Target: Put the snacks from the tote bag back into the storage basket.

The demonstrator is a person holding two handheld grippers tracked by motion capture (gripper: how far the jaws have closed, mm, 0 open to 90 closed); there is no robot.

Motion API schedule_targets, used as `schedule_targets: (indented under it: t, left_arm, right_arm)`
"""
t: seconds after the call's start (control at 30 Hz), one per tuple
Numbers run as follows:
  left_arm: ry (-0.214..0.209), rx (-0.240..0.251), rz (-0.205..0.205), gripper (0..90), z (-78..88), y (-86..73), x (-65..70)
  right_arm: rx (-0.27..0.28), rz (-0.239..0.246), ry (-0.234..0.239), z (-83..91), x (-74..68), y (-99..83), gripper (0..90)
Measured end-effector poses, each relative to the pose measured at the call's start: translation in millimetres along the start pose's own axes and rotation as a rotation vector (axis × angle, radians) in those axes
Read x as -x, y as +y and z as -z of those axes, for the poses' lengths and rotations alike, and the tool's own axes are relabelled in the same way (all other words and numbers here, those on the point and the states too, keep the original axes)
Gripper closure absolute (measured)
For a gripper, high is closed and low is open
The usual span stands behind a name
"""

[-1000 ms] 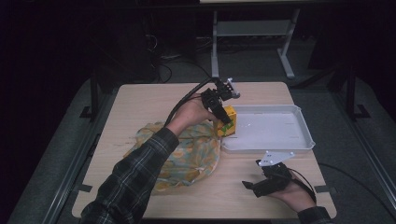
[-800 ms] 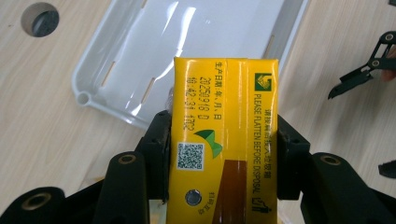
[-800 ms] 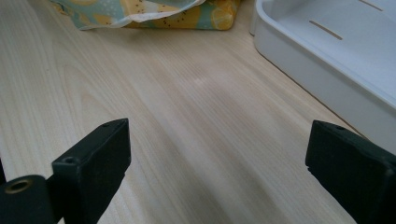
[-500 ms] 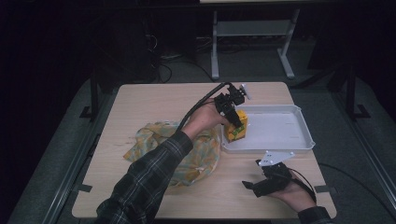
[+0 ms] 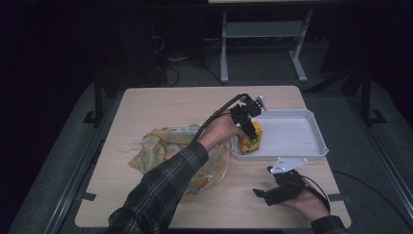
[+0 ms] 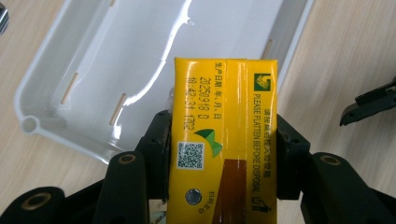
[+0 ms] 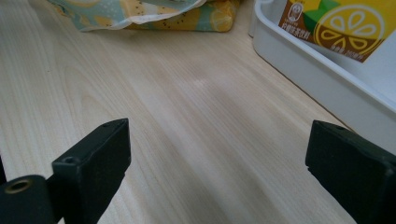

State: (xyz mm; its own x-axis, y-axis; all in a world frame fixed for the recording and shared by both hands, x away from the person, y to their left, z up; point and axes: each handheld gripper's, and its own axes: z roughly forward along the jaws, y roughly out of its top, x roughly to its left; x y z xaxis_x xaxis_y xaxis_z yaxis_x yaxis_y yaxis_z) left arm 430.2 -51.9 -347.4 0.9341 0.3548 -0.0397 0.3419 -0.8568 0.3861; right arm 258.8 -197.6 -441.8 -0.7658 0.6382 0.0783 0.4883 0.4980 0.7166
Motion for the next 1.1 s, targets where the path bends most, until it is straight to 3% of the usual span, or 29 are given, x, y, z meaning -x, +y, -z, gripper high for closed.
schedule_targets:
  t: [0.4,1.1]
  left_arm:
    - [-0.008,0.000,0.020,50.3,-10.2,-2.1,1.9]
    - [-0.008,-0.020,-0.008,49.9,-18.5,-4.1,7.3]
  right_arm:
    - [0.000,0.002,0.000,0.1,0.0,0.1,6.4]
    - [0.001,0.005,-0.003,-0.1,0.3,0.3,6.4]
